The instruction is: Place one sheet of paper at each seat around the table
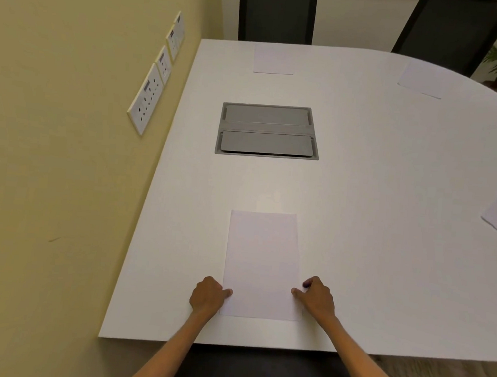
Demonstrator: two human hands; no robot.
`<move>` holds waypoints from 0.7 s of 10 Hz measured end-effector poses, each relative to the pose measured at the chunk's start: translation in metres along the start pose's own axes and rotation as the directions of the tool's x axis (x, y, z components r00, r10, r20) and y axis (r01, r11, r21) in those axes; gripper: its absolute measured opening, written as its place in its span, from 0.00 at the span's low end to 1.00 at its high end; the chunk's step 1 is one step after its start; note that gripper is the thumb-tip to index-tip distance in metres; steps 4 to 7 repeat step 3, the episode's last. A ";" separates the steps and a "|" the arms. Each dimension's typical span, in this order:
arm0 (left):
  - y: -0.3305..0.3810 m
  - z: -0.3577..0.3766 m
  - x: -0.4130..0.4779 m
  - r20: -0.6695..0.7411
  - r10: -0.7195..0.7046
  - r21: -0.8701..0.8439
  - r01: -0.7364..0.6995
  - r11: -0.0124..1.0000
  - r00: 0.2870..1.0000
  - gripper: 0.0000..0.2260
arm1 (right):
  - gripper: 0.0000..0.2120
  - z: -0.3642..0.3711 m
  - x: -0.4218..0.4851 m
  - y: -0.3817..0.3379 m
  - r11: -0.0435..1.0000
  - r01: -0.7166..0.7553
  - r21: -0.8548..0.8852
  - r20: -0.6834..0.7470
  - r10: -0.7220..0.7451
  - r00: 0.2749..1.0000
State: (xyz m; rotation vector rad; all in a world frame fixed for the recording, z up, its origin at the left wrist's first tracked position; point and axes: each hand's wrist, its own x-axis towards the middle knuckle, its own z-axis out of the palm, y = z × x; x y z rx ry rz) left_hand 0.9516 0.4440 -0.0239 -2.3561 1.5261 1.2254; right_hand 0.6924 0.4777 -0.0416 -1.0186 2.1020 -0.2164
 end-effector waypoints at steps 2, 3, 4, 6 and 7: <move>-0.005 0.002 -0.001 -0.020 0.027 -0.014 -0.027 1.000 0.999 0.18 | 0.21 0.000 0.000 0.000 1.000 0.006 0.015 0.017 -0.006 1.000; -0.006 0.002 -0.003 -0.042 0.059 -0.035 -0.061 0.998 0.997 0.24 | 0.21 -0.009 0.001 -0.004 0.992 0.017 0.128 -0.004 -0.016 1.000; -0.006 0.002 -0.003 -0.042 0.059 -0.035 -0.061 0.998 0.997 0.24 | 0.21 -0.009 0.001 -0.004 0.992 0.017 0.128 -0.004 -0.016 1.000; -0.006 0.002 -0.003 -0.042 0.059 -0.035 -0.061 0.998 0.997 0.24 | 0.21 -0.009 0.001 -0.004 0.992 0.017 0.128 -0.004 -0.016 1.000; -0.006 0.002 -0.003 -0.042 0.059 -0.035 -0.061 0.998 0.997 0.24 | 0.21 -0.009 0.001 -0.004 0.992 0.017 0.128 -0.004 -0.016 1.000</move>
